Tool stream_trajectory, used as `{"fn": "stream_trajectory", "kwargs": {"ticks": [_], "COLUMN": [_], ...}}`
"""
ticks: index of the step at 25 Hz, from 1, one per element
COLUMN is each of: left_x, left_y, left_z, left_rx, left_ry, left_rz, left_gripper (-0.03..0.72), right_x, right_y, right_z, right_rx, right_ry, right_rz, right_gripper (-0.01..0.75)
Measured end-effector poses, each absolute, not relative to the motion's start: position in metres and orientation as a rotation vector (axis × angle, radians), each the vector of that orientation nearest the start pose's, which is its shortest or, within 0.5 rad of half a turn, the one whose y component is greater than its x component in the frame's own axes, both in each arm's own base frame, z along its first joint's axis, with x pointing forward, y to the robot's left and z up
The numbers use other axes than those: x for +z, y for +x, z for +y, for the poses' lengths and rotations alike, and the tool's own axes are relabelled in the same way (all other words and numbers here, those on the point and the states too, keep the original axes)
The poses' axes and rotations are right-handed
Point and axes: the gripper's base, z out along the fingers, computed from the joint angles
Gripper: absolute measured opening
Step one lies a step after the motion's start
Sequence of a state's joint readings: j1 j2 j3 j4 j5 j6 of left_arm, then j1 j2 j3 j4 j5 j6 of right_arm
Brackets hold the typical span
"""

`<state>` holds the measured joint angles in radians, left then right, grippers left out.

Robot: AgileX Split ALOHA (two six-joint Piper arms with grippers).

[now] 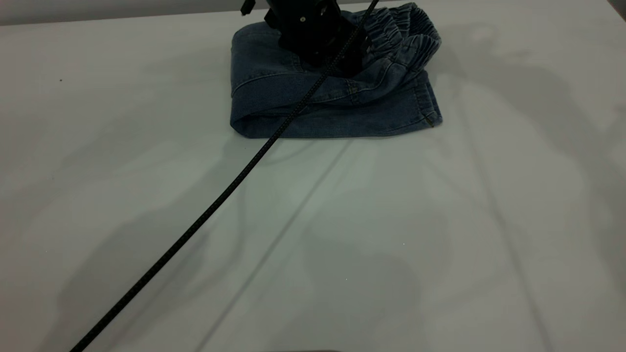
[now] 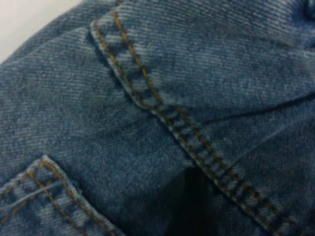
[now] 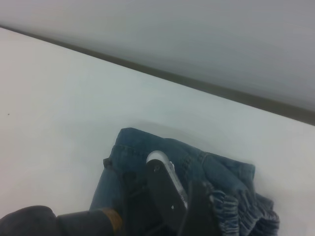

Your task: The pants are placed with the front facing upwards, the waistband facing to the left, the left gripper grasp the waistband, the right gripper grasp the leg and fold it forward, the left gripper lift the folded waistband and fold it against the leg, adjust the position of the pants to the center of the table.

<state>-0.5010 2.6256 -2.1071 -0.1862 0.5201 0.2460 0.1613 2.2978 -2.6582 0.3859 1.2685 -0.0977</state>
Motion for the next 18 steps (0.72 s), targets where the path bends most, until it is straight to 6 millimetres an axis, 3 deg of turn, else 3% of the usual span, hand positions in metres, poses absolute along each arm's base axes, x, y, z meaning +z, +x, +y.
{"fn": "stream_trajectory", "kwargs": {"ticks": [13,18], "left_x": [0.072,0.087], "left_y": [0.460,0.456], "left_z": [-0.265,-0.264], "left_rx": [-0.280,-0.289], "left_ry": [0.909,0.861], "left_rz": [2.686,2.789], "left_gripper": [0.499,0.500], "right_x": [0.376,0.385], "right_y": [0.481,0.476], "right_z": [0.111,0.110], "right_rx": [0.519,0.516], "right_ry": [-0.340,-0.342], "right_rz": [2.338,2.320], "right_gripper": [0.446,0.446]}}
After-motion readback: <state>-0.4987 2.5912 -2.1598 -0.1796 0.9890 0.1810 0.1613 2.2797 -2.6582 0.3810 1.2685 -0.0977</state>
